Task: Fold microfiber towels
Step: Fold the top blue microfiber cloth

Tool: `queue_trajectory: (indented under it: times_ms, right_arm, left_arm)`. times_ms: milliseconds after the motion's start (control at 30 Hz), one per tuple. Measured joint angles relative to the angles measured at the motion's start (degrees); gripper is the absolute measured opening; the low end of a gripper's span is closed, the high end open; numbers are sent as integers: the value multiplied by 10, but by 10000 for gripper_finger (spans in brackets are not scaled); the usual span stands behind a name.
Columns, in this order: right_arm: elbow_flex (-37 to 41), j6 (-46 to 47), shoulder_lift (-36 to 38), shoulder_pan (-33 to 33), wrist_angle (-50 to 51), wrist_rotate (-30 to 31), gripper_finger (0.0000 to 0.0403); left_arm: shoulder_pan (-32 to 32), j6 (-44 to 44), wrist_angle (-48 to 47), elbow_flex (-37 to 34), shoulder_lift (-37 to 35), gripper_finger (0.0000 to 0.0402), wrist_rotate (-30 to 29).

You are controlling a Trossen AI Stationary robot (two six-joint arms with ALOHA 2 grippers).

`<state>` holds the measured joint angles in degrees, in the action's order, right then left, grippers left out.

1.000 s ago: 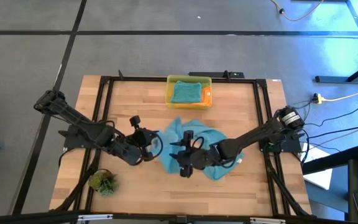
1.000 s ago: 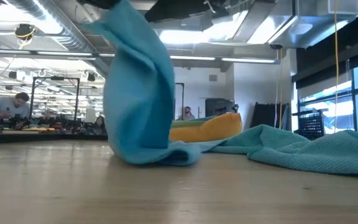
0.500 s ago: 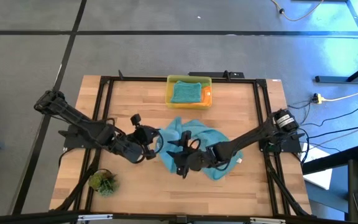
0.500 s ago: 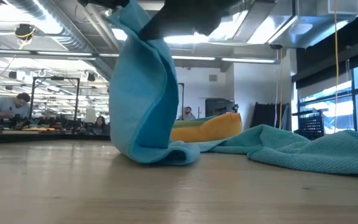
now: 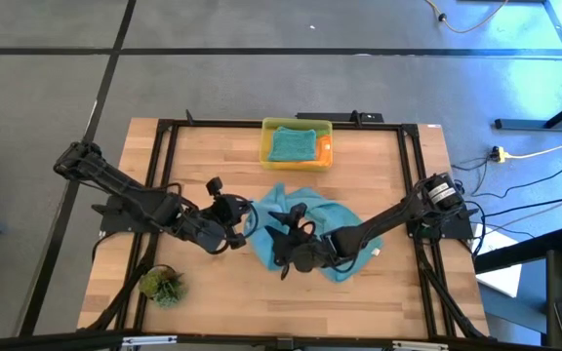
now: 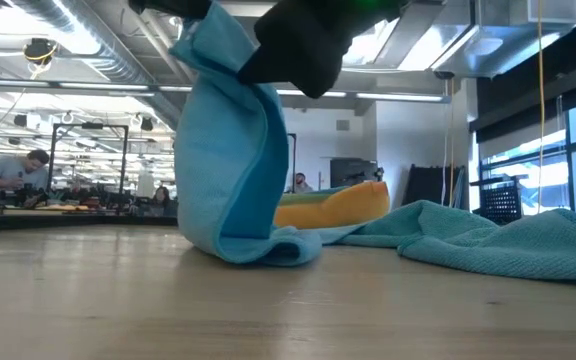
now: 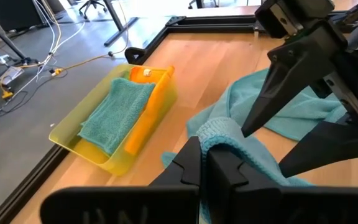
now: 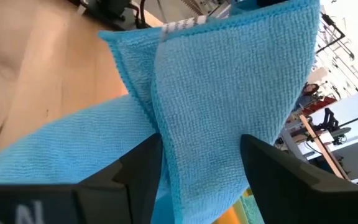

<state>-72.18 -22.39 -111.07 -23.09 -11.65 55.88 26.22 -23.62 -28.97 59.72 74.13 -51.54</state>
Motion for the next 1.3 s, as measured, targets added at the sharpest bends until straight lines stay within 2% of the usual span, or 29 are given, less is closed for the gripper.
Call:
queue_trajectory:
  times_ms: [333, 533, 833, 1167, 1300]
  right_arm:
    - [0, -2, 0, 10, -19, 3, 218]
    - [0, -34, 0, 16, -35, 37, 218]
    - [0, -33, 0, 15, -47, -3, 218]
    - [32, -3, 0, 16, -26, -4, 218]
    - [40, 1, 0, 15, -28, 31, 218]
  left_arm:
    - [0, 0, 3, 0, 0, 0, 0]
    - [0, 0, 3, 0, 0, 0, 4]
    - [-3, 2, 3, 0, 0, 0, 5]
    - [-4, 2, 4, 10, 0, 0, 0]
    - [-9, 2, 4, 19, 0, 0, 0]
